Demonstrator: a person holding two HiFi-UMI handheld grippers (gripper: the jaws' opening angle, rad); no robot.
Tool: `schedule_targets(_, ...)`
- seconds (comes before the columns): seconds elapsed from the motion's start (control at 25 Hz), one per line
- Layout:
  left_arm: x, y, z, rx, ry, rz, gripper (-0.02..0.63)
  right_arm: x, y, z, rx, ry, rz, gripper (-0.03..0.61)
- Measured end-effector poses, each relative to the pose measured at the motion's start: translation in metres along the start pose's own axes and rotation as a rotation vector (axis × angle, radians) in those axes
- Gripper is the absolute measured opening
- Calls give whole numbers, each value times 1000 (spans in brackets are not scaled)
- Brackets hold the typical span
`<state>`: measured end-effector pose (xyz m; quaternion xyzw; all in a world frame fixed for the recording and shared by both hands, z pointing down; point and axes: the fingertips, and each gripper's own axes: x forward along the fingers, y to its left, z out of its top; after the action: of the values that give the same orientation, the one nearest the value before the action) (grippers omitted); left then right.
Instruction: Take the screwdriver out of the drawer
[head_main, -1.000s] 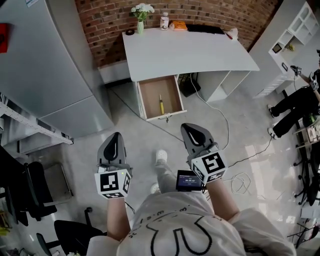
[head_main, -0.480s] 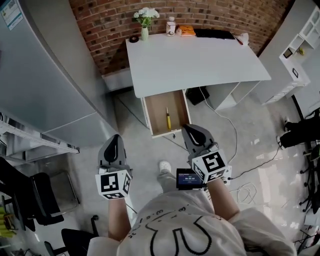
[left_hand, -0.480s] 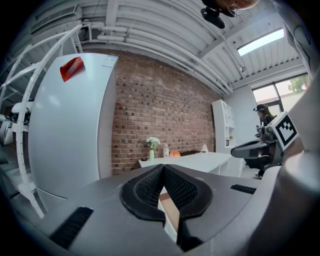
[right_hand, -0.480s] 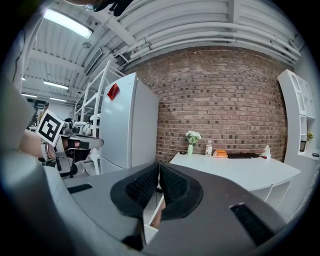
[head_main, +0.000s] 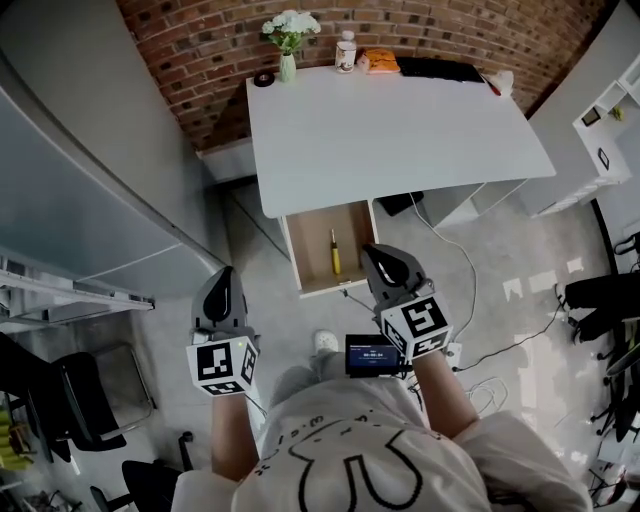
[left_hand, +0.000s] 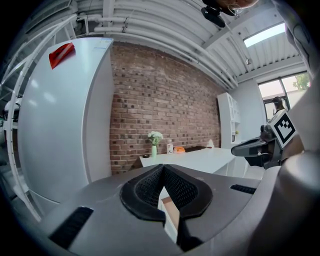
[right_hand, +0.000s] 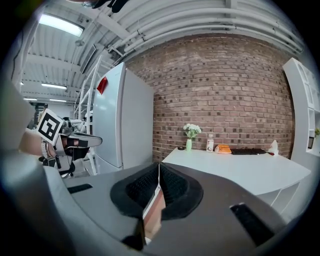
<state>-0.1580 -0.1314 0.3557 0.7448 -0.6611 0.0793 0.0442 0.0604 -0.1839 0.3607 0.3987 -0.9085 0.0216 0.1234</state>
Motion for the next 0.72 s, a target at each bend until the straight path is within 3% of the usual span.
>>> schedule_targets(0.4, 29, 30, -29, -24, 61, -7, 12, 38, 2, -28, 34, 73, 1, 20)
schedule_targets(0.72, 65, 58, -67, -34, 126, -63, 12, 68, -1, -63, 47, 169, -39, 20)
